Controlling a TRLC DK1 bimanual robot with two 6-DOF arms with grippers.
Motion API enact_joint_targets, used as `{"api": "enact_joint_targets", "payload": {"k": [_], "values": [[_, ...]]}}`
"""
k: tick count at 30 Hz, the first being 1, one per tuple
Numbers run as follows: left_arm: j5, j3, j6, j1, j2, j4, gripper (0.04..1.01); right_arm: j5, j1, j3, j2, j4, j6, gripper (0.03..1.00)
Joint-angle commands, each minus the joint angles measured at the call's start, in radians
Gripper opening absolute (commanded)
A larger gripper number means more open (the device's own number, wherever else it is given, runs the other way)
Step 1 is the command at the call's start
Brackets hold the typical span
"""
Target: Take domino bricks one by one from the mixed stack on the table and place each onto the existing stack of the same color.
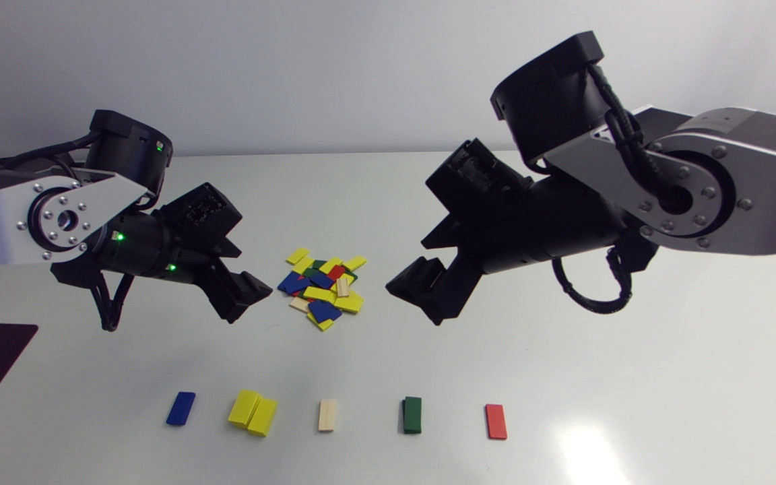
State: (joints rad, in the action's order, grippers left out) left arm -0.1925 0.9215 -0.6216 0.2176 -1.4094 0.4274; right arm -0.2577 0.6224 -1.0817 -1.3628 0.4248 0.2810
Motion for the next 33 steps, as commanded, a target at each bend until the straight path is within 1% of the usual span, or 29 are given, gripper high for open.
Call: {"api": "enact_joint_targets", "payload": {"k": [1,4,8,10,13,17,20,22,29,31,33], "values": [[-0.013,0.042,-0.033,-0.017,-0.04,0.002,0.989,0.008,0.007,-0.001,-0.005,0.014,0.006,0.967],[-0.035,0.059,-0.049,-0.034,-0.071,0.002,0.989,0.008,0.007,-0.006,-0.009,0.015,0.006,0.967],[-0.048,0.085,-0.076,-0.041,-0.141,-0.013,0.989,0.008,0.007,-0.003,-0.012,0.015,0.006,0.967],[-0.078,0.096,-0.092,-0.052,-0.174,-0.022,0.989,0.008,0.007,0.0,-0.012,0.015,0.007,0.967],[-0.099,0.111,-0.119,-0.053,-0.221,-0.032,0.987,0.008,0.007,0.003,-0.012,0.017,0.007,0.967],[-0.104,0.139,-0.153,-0.052,-0.289,-0.052,0.982,0.008,0.005,0.005,-0.013,0.022,0.01,0.967],[-0.107,0.178,-0.178,-0.052,-0.346,-0.052,0.97,0.008,0.003,0.008,-0.019,0.022,0.014,0.967],[-0.117,0.203,-0.196,-0.058,-0.382,-0.052,0.969,0.006,0.003,0.011,-0.025,0.017,0.015,0.967],[-0.122,0.272,-0.265,-0.064,-0.496,-0.049,0.964,0.005,0.007,0.016,-0.05,0.005,0.015,0.967],[-0.134,0.292,-0.282,-0.066,-0.52,-0.041,0.939,0.003,0.007,0.016,-0.056,0.003,0.014,0.967],[-0.145,0.307,-0.294,-0.07,-0.543,-0.038,0.939,0.003,0.008,0.016,-0.064,0.002,0.014,0.967]]}}
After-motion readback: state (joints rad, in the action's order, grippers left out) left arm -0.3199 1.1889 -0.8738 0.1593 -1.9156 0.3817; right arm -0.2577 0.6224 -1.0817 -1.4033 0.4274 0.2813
